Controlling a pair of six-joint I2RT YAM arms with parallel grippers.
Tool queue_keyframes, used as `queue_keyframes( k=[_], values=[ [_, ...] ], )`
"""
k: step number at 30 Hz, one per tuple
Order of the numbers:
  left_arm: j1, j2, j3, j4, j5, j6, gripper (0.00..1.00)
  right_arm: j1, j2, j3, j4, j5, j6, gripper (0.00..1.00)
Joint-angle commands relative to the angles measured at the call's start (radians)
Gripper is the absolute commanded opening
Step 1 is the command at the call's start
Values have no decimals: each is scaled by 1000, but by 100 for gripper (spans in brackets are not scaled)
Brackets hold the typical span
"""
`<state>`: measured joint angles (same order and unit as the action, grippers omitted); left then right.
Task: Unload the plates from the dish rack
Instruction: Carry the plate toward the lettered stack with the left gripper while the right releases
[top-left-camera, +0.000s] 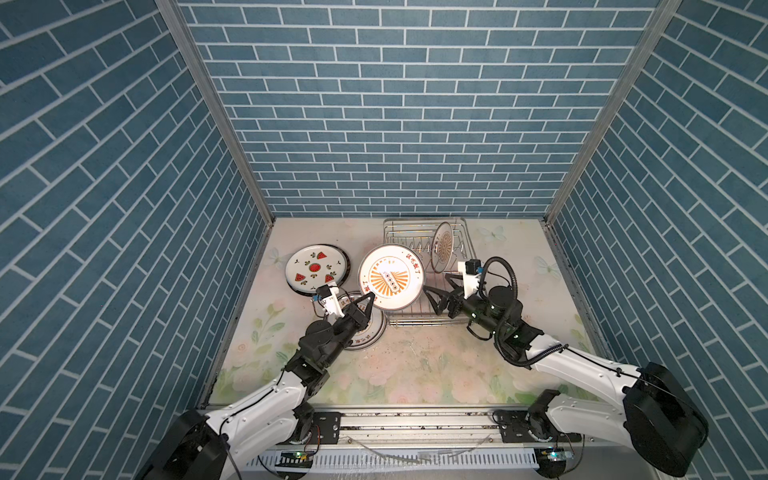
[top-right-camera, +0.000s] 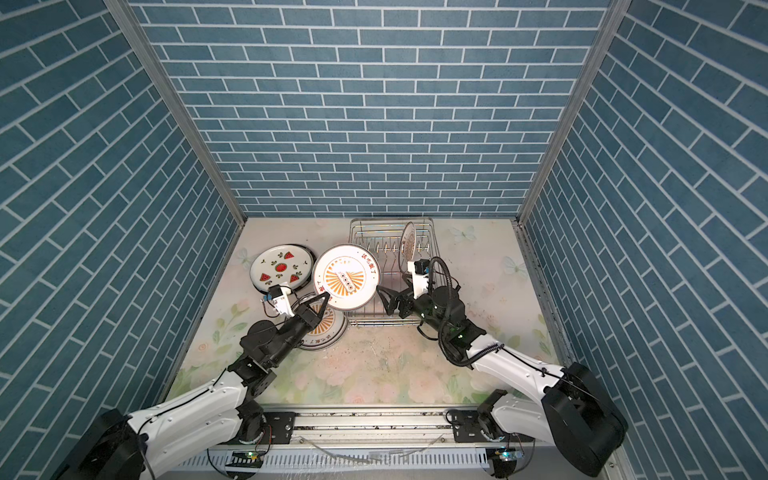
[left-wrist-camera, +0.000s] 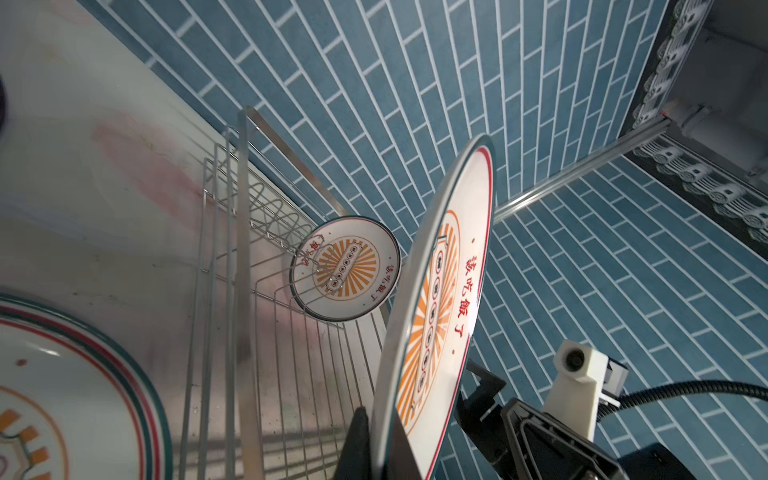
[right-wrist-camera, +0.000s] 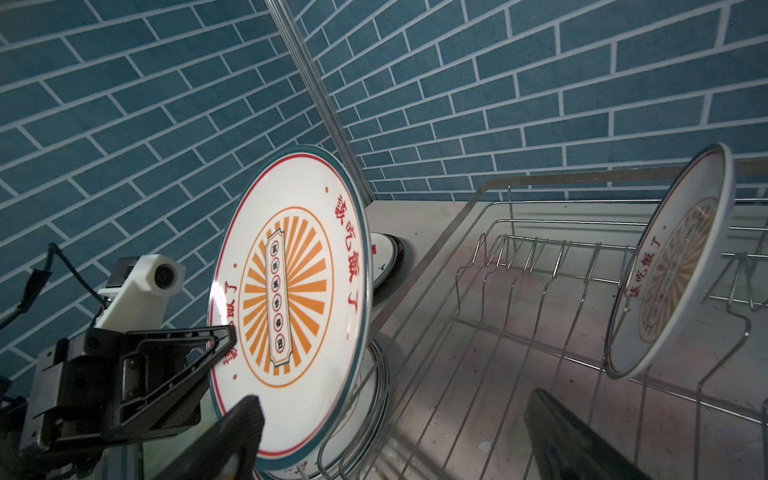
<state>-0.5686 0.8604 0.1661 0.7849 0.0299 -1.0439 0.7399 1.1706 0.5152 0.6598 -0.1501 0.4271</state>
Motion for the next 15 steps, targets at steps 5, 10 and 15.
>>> queue_keyframes(
  k=[5,10,15],
  values=[
    [61,-217,-14,-277,-56,1,0,43,78,80,1,7,-57,99],
    [69,-360,34,-618,-195,-45,0,79,138,137,-35,28,-75,99],
    [72,-440,67,-817,-293,-85,0,102,198,209,-91,56,-100,99]
  ],
)
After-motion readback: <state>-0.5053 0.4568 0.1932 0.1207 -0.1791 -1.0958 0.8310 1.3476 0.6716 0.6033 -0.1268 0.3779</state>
